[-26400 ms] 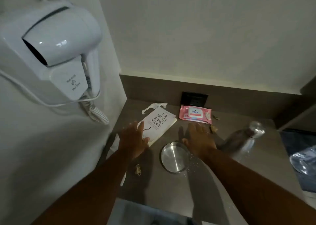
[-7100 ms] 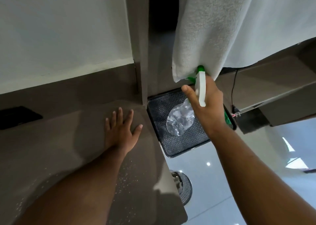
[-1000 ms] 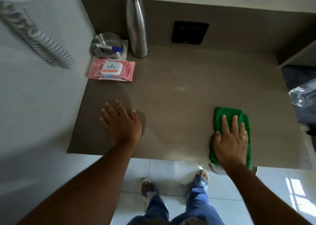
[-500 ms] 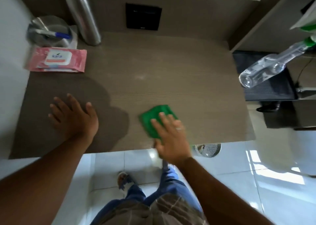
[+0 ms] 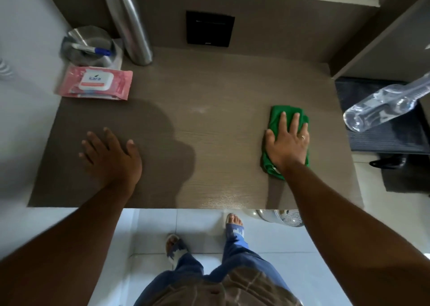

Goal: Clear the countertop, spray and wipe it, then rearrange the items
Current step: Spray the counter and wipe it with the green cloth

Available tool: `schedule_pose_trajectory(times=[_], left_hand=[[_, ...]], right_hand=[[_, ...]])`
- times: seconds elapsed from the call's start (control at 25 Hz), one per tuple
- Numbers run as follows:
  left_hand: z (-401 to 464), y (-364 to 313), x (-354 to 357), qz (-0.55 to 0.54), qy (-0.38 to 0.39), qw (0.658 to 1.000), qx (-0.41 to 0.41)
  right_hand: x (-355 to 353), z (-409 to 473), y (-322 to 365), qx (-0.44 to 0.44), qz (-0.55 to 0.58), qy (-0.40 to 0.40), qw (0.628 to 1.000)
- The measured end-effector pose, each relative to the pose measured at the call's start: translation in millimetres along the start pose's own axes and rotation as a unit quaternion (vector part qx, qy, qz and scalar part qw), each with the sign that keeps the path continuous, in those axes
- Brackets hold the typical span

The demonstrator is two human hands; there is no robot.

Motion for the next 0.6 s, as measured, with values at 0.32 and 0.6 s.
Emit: schedule_pose_trajectory(times=[0.32,0.6], left_hand=[[8.8,6.8,-18.4,-0.02,0.053,0.998,0.015],[24.2,77.2,-19.9,0.027,0.0,1.0,-0.004]], right_hand=[[3.5,-69.4,5.1,-0.377,0.034,0.031,0.925],[14.4,114.3,10.1,-0.027,0.058,-0.019,0.998]])
Point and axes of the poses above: each hand's wrist, its own z-axis towards the middle knuckle, its own x-axis out of the palm, y = z × x, the point moved 1 cm from there along z, towards the middle knuckle, and after that the axes turned 13 degrees about -y, right-handed, at the moved point
